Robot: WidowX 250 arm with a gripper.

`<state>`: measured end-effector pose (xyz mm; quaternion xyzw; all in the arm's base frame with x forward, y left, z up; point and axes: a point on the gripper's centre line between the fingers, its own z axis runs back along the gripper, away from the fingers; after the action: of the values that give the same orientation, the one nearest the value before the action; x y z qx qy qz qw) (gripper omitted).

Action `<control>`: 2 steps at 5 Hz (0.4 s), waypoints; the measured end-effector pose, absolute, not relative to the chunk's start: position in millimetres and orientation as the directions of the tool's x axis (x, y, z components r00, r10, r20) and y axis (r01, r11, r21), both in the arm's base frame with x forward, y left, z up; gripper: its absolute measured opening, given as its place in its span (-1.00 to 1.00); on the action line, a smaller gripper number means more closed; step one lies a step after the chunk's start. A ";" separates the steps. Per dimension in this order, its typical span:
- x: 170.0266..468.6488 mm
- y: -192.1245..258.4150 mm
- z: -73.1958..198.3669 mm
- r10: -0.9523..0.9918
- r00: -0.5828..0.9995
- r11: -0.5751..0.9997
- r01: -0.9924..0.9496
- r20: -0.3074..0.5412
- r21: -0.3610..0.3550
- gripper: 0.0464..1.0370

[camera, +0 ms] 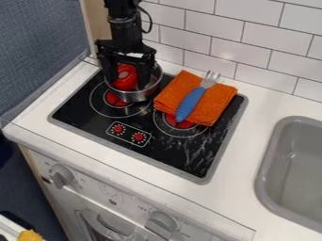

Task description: Transfer the tomato to the bottom right corner of the stove

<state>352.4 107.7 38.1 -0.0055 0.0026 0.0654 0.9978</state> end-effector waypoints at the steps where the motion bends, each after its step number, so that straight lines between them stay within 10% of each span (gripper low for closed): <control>1: 363.8 111.0 27.3 0.145 0.989 0.989 -0.145 -0.012 -0.002 0.93; 2: 372.0 108.2 21.2 0.138 0.990 0.990 -0.138 -0.024 0.002 0.93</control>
<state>372.0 108.2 21.2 0.0003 0.0118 0.0691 0.9975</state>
